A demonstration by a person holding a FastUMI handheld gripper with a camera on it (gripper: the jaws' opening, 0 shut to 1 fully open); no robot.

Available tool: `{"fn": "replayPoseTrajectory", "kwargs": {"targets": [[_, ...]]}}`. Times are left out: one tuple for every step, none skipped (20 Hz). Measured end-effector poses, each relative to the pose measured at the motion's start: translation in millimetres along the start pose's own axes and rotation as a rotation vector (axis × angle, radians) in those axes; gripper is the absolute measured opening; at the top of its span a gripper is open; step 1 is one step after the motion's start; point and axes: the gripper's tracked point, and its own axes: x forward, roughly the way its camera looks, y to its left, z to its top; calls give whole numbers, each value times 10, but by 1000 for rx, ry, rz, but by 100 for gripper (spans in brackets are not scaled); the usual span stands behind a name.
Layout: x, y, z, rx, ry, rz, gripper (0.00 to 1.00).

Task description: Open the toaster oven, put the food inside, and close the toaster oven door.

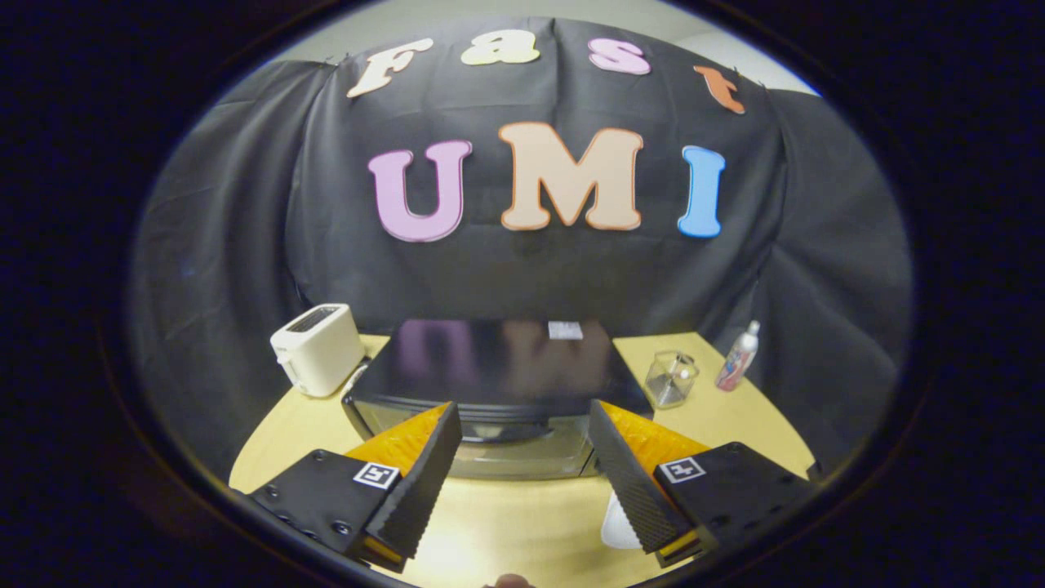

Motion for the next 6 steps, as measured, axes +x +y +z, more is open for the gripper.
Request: {"fn": "replayPoseTrajectory", "kwargs": {"targets": [[-15,-58,206,0,-32,-8,99],[-35,-113,410,1,-59,-17,99],[-58,-148,616,1,-85,-22,99],[-84,-191,821,-1,-105,-24,99],[-137,-246,1031,-4,-129,-30,99],[-167,-284,1239,-5,-150,-35,99]]}}
